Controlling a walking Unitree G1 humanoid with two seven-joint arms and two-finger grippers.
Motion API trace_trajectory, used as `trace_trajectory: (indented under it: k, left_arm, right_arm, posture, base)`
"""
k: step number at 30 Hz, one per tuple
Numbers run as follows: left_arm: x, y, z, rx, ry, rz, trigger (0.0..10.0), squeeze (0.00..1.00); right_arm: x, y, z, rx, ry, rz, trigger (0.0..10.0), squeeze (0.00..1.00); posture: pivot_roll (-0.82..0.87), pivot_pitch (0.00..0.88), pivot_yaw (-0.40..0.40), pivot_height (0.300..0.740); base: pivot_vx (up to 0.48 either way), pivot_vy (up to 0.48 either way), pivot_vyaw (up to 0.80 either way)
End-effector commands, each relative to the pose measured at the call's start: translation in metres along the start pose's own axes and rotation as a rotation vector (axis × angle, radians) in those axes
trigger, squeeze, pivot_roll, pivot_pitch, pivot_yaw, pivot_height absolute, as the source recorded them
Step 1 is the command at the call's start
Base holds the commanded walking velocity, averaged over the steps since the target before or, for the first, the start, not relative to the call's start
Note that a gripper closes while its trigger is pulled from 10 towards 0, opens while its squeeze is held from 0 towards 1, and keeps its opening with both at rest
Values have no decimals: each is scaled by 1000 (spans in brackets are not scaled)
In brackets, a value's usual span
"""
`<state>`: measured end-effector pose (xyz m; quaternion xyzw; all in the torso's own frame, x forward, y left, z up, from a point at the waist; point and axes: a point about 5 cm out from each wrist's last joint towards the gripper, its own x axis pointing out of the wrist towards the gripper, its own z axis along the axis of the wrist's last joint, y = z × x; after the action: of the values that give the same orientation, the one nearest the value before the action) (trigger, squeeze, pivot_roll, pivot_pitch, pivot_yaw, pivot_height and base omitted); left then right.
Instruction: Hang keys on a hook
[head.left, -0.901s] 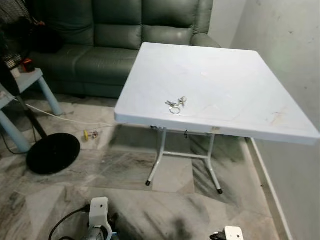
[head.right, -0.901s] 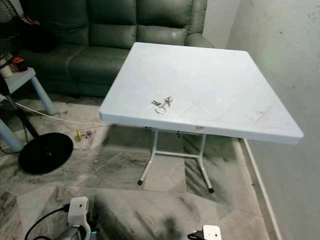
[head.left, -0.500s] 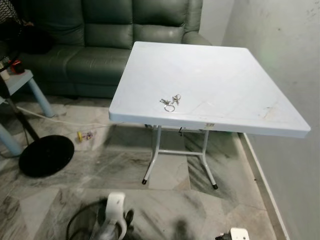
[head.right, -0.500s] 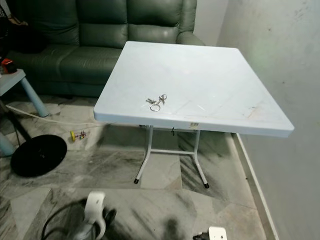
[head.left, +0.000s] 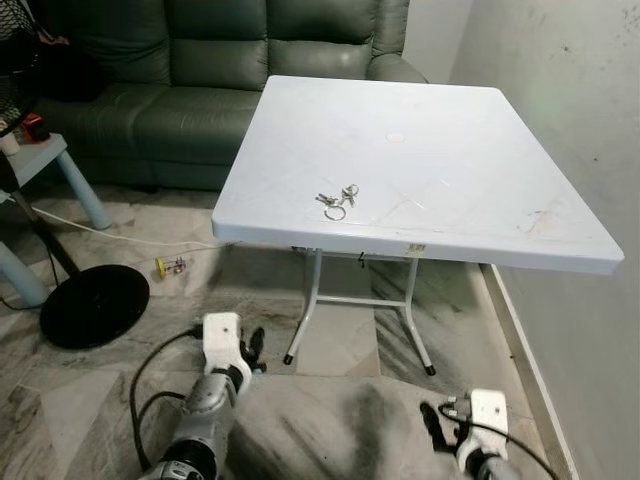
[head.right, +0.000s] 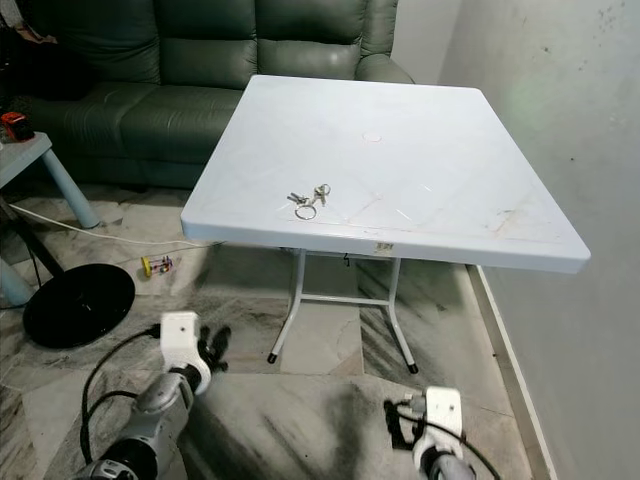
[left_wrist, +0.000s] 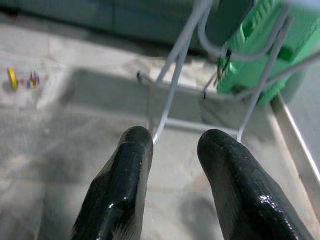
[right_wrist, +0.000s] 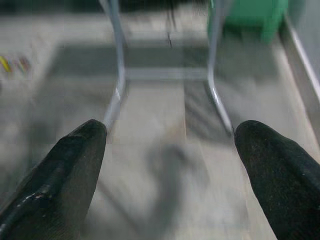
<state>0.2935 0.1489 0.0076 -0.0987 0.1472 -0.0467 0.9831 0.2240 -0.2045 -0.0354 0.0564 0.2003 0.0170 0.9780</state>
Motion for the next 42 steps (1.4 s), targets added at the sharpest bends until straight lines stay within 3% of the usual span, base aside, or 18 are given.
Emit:
trace_trajectory:
  k: [1, 2, 3, 11, 15, 16, 17, 18, 19, 20, 22, 25, 29, 31, 33, 38, 42]
  left_arm:
    - [5, 6, 20, -40, -97, 36, 10000, 0]
    - [5, 6, 20, -40, -97, 36, 10000, 0]
    - [9, 9, 29, -94, -120, 92, 10000, 0]
    - [29, 0, 84, -631, -308, 245, 10000, 0]
    - [33, -5, 96, -715, -309, 250, 10000, 0]
    - [33, -12, 109, -659, -327, 207, 10000, 0]
    - [32, -18, 116, -524, -342, 148, 10000, 0]
    - [29, -28, 122, -264, -344, 56, 10000, 0]
    - [29, -28, 122, -264, -344, 56, 10000, 0]
    - [21, -33, 124, 30, -380, -13, 10000, 0]
    - [12, -36, 118, 186, -391, -93, 10000, 0]
    - [1, -31, 109, 224, -384, -129, 10000, 0]
    - [-24, -18, 102, 134, -354, -156, 10000, 0]
    - [-32, -18, 105, 129, -373, -164, 10000, 0]
    - [-38, -20, 108, 70, -393, -173, 10000, 0]
    - [-46, -24, 110, 54, -424, -181, 10000, 0]
    - [-51, -25, 107, 3, -390, -198, 10000, 0]
  right_arm:
    - [7, 2, 21, 4, -119, 18, 10000, 0]
    - [7, 2, 21, 4, -119, 18, 10000, 0]
    - [10, 4, 33, 2, -177, 27, 10000, 0]
    - [22, 18, 88, 31, -393, 50, 10000, 0]
    - [22, 21, 100, 29, -432, 59, 10000, 0]
    - [21, 23, 107, 21, -452, 64, 10000, 0]
    - [19, 24, 110, 21, -462, 69, 10000, 0]
    - [16, 25, 114, 16, -473, 74, 10000, 0]
    - [16, 25, 114, 16, -473, 74, 10000, 0]
    - [12, 25, 117, -7, -482, 81, 10000, 0]
    - [7, 25, 120, -42, -493, 83, 10000, 0]
    - [0, 26, 123, -80, -506, 96, 10000, 0]
    - [-18, 32, 135, -127, -556, 127, 10000, 0]
    - [-22, 34, 137, -135, -564, 139, 10000, 0]
    - [-26, 40, 139, -164, -571, 172, 10000, 0]
    - [-30, 45, 143, -172, -570, 179, 10000, 0]
    - [-32, 48, 145, -194, -561, 188, 10000, 0]
  posture:
    - [135, 0, -39, 740]
    - [135, 0, -39, 740]
    - [136, 0, -41, 740]
    - [132, 0, -47, 740]
    - [132, 0, -47, 740]
    - [126, 0, -49, 740]
    - [126, 0, -48, 740]
    - [124, 0, -47, 740]
    - [124, 0, -47, 740]
    - [120, 0, -45, 740]
    - [120, 0, -45, 740]
    - [121, 0, -47, 740]
    - [123, 0, -45, 740]
    - [125, 0, -46, 740]
    - [128, 0, -48, 740]
    - [138, 0, -56, 740]
    - [141, 0, -60, 740]
  base:
    - [0, 0, 0]
    - [0, 0, 0]
    - [0, 0, 0]
    - [0, 0, 0]
    - [0, 0, 0]
    - [0, 0, 0]
    - [0, 0, 0]
    - [0, 0, 0]
    - [0, 0, 0]
    - [0, 0, 0]
    - [0, 0, 0]
    - [0, 0, 0]
    - [0, 0, 0]
    - [0, 0, 0]
    - [0, 0, 0]
    - [0, 0, 0]
    - [0, 0, 0]
